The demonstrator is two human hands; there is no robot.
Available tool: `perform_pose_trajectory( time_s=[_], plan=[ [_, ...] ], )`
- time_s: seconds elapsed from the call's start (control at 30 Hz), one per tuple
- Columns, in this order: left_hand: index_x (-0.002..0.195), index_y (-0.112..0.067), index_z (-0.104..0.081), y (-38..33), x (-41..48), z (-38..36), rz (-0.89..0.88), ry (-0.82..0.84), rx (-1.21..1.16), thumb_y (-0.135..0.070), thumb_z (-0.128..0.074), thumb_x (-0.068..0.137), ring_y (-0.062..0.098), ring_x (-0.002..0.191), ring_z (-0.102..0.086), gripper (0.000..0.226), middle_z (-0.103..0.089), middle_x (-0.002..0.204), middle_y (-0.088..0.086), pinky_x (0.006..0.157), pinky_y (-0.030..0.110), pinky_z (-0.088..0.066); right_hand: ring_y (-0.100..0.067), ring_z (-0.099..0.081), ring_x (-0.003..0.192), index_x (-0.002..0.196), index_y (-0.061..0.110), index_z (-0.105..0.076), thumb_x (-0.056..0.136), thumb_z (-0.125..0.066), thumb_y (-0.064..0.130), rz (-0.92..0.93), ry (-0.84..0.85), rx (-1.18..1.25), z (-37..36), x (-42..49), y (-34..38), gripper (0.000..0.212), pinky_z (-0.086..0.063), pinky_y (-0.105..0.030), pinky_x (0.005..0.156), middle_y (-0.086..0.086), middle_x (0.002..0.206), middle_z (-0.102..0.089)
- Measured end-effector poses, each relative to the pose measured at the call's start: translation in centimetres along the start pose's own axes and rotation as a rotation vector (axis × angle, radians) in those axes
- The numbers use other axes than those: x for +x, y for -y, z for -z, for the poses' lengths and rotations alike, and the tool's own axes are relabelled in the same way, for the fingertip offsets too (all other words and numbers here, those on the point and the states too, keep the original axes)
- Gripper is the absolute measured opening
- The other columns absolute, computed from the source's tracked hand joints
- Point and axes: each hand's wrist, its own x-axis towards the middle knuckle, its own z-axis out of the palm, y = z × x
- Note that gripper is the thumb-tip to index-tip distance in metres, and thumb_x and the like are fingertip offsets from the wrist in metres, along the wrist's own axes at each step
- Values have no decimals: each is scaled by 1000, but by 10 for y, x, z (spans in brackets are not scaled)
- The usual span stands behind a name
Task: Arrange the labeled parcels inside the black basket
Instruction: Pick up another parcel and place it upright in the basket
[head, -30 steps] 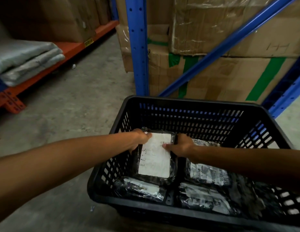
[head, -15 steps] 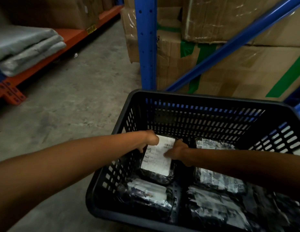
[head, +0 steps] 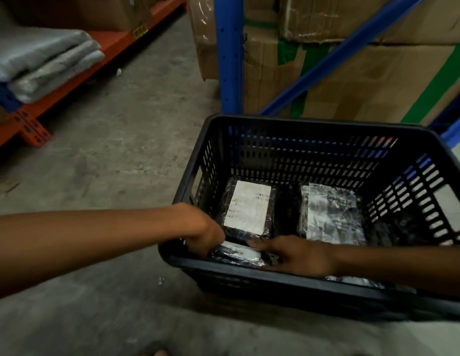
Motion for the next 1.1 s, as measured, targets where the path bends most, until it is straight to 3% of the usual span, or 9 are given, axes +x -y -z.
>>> perform_pose_trajectory(
  time_s=[0.17, 0.23, 0.37, 0.43, 0.63, 0.8, 0.93, 1.03, 1.1],
  plan=[
    [131, 1, -58, -11, 8, -3, 37, -108, 17, -23, -55, 96, 36, 121, -60, 42, -62, 133, 20, 104, 41, -47, -15, -57, 109, 148, 10, -46, 99, -55, 15, 6, 11, -156, -6, 16, -5, 50, -34, -13, 80, -11, 132, -63],
    [135, 2, -54, -10, 7, -4, 59, -101, -3, -27, -52, 99, 37, 124, -58, 47, -59, 137, 21, 106, 42, -45, -13, -53, 98, 143, 12, -52, 100, -54, 21, 23, 15, -151, -7, 21, -11, 44, -34, -14, 76, -10, 117, -64],
    [130, -2, -57, 9, -7, 7, -45, -134, -346, -33, -53, 98, 32, 122, -58, 44, -62, 131, 17, 102, 40, -47, -22, -58, 93, 130, 14, -59, 99, -57, 20, -84, 6, 370, 11, 16, -22, 31, -48, -34, 80, -14, 111, -67],
    [127, -6, -60, 22, -16, 17, -103, -167, -636, -36, -56, 96, 24, 113, -60, 43, -65, 123, 11, 93, 37, -51, -19, -64, 98, 127, 23, -61, 100, -56, 21, -86, -34, 531, 35, 8, -30, 28, -54, -29, 79, -7, 116, -71],
    [96, -22, -70, 52, -24, 55, -60, -556, -1243, -45, -80, 73, 16, 89, -67, 34, -74, 97, -2, 76, 30, -51, -22, -62, 80, 139, 17, -55, 104, -43, 18, -325, -475, 1139, 94, -2, -54, 37, -58, -33, 59, -6, 96, -67],
    [91, -16, -61, 34, 19, 57, -1, -886, -1269, -29, -75, 84, 18, 86, -58, 21, -64, 85, 5, 71, 29, -46, -16, -63, 108, 131, 23, -62, 82, -76, 42, -266, -340, 690, 93, 11, -33, 54, -50, -25, 84, 5, 126, -67],
    [77, -14, -66, 39, 32, 65, 162, -972, -1290, -37, -67, 89, 18, 85, -63, 26, -67, 80, 2, 82, 32, -51, -19, -66, 108, 133, 19, -55, 66, -91, 28, -185, -520, 66, 79, 33, -37, 76, -57, -34, 92, -1, 120, -68],
    [86, -3, -68, 37, 42, 64, 248, -969, -1379, -49, -54, 93, 24, 94, -68, 48, -70, 91, 9, 93, 33, -52, -17, -72, 99, 118, 20, -63, 69, -90, 18, -207, -548, 388, 92, 45, -50, 56, -61, -31, 83, 2, 107, -74],
    [116, -11, -66, 31, 46, 55, 216, -869, -1467, -54, -53, 91, 25, 109, -66, 52, -70, 114, 6, 101, 36, -50, -6, -77, 77, 101, 28, -63, 72, -88, 15, -165, -473, 616, 103, 50, -61, 41, -61, -20, 61, 11, 84, -81]
  ],
)
